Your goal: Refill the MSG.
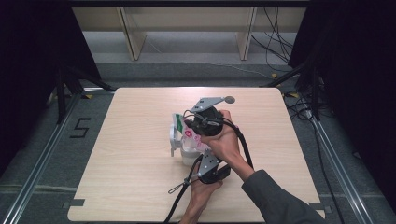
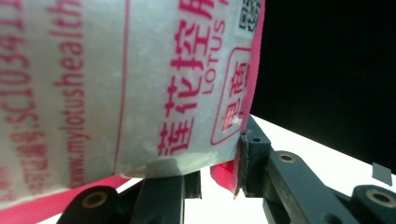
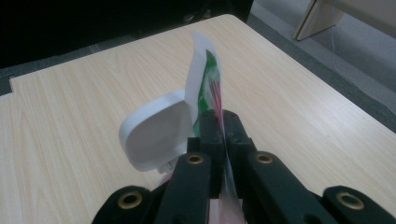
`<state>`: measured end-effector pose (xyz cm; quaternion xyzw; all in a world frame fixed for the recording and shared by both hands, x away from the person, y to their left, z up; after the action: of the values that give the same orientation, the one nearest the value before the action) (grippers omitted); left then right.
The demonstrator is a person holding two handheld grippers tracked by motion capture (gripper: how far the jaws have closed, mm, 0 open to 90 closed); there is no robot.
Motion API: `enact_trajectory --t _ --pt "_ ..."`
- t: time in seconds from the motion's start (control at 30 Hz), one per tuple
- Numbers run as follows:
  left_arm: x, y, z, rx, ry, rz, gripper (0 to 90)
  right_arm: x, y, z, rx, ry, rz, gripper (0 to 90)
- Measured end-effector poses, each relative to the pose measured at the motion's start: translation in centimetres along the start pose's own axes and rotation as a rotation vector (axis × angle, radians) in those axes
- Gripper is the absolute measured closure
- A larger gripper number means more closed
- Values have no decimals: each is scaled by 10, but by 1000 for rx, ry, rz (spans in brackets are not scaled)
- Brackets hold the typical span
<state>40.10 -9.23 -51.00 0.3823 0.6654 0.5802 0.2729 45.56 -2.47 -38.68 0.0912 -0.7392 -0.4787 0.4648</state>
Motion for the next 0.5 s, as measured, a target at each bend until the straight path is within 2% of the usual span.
enact_trajectory --t 0.07,0.13,0.2,0.4,0.43,0.47,0.5 --pt "0 0 0 -2 2 0 740 -1 -1 1 10 -2 11 898" --pt "2 0 1 -3 9 16 740 0 0 1 -5 1 3 898" --pt "0 1 0 -1 1 -2 740 0 0 1 -2 0 3 898" --pt "-1 1 -1 1 -4 -13 739 0 -1 2 -8 -8 4 898" --pt "-1 1 -1 1 -2 -11 739 0 -1 1 19 -1 5 898" --pt "0 1 -1 1 1 -5 740 0 -1 0 19 -4 5 898" --pt "-1 2 -1 0 -4 -14 740 1 -1 2 -9 1 9 898"
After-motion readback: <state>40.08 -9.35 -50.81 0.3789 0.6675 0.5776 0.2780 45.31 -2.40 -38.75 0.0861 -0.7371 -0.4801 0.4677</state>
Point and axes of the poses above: each handheld gripper's, and its own axes: x roughly backward along the jaws, y roughly out of its top, z roughly to its left, the point moved 8 cm from there along -x, roughly forward along the jaws, and after that the axes turned 4 degrees about -y, right-handed, at the moved point
